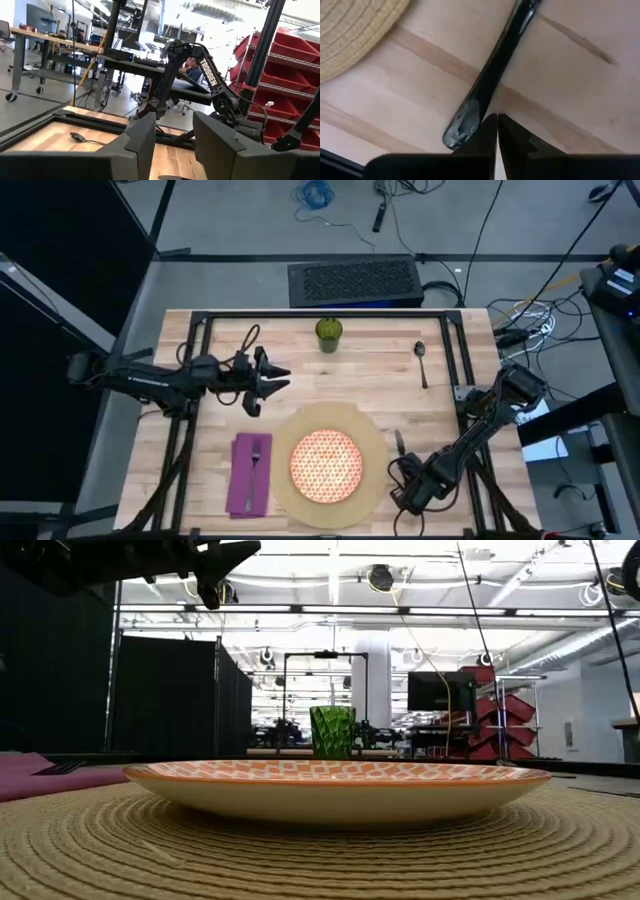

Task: Set table place
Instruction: Move the black knife to the right of the brown placemat, then move the black spoon to the right of the black knife

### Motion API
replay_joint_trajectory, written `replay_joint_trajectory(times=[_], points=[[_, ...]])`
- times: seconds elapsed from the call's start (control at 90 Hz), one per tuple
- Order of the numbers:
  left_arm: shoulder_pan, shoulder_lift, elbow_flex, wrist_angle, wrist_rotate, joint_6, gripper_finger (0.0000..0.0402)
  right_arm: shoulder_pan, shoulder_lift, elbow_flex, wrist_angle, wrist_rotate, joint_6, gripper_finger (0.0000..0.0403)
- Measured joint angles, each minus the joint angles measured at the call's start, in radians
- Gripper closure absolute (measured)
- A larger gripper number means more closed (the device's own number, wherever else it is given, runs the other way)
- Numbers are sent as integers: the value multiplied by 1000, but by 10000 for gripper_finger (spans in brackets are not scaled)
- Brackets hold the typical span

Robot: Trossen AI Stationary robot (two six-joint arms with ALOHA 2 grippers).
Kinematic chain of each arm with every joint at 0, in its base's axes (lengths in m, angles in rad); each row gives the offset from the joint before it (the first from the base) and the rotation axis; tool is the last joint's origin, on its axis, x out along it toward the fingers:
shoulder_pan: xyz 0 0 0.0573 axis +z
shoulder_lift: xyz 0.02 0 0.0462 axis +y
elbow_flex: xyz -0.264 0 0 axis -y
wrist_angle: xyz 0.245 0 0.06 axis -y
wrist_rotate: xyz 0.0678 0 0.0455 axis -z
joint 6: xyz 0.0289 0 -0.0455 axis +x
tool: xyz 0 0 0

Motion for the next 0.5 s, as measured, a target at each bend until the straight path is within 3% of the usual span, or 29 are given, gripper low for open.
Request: replay_joint_trajectory(times=[0.367,0.5], points=[[0,0,0,-1,0,0,284,-6,-1,3,-83,-7,-19,403],[0,0,0,-1,0,0,284,-32,-26,-2,-316,25,-21,403]])
